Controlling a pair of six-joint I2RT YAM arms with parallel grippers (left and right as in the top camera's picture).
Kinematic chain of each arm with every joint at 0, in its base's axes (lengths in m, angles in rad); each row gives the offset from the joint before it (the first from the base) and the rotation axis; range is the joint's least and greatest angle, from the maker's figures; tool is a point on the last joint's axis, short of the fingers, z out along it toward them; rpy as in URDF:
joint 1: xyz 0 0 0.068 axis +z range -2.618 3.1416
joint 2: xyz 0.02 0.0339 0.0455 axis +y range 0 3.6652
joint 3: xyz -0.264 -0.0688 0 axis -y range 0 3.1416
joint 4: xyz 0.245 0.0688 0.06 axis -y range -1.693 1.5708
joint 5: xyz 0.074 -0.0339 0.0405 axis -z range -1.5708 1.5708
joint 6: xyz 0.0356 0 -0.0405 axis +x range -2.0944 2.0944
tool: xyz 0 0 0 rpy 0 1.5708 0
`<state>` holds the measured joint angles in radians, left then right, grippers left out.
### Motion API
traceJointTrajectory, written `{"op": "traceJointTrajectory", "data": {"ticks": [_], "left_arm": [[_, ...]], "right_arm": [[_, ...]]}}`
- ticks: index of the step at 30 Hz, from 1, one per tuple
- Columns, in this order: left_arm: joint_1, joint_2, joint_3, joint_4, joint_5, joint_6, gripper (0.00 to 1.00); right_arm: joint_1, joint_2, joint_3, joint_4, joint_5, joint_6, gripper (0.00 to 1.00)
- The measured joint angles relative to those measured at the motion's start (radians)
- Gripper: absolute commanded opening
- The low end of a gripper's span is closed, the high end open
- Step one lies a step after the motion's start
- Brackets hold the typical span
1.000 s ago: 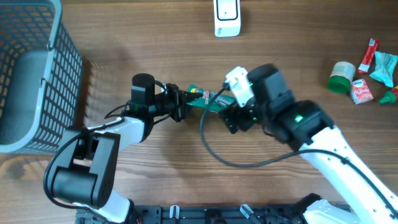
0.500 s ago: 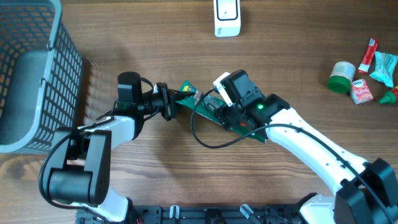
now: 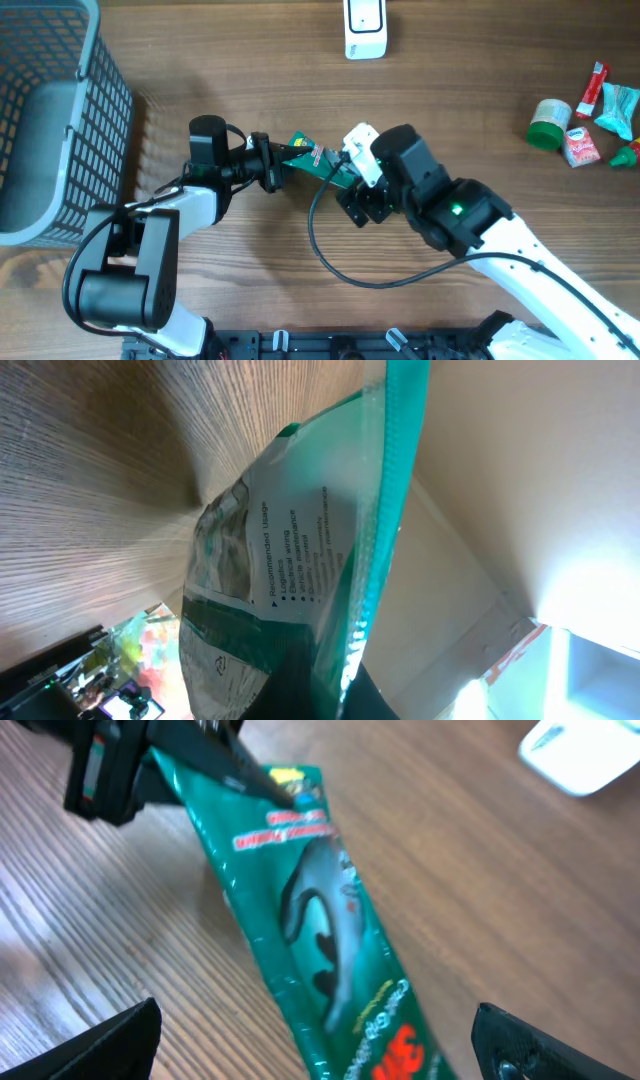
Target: Scan the item barcode
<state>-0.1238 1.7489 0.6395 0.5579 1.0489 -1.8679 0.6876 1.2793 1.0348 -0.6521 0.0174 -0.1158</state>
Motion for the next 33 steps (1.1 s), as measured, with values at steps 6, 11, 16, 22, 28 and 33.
{"op": "traceJointTrajectory", "data": {"ticks": [6, 11, 16, 22, 28, 33], "left_arm": [[0.012, 0.000, 0.000, 0.000, -0.004, -0.031, 0.04], [0.015, 0.000, 0.000, 0.000, 0.000, -0.038, 0.04], [0.016, 0.000, 0.000, 0.000, 0.016, -0.039, 0.04], [0.042, 0.000, 0.000, 0.000, 0.035, -0.039, 0.04], [0.046, 0.000, 0.000, 0.000, 0.038, -0.039, 0.04], [0.045, 0.000, 0.000, 0.001, 0.039, -0.039, 0.17]], "right_arm": [[0.081, 0.086, -0.040, 0.007, 0.089, 0.044, 1.00], [0.084, 0.164, -0.040, 0.057, 0.216, 0.051, 1.00], [0.084, 0.276, -0.040, 0.112, 0.266, 0.051, 0.99], [0.084, 0.311, -0.042, 0.138, 0.294, 0.073, 0.56], [0.049, 0.311, -0.043, 0.138, 0.262, 0.082, 0.08], [0.010, 0.311, -0.043, 0.138, 0.138, 0.085, 0.04]]}}
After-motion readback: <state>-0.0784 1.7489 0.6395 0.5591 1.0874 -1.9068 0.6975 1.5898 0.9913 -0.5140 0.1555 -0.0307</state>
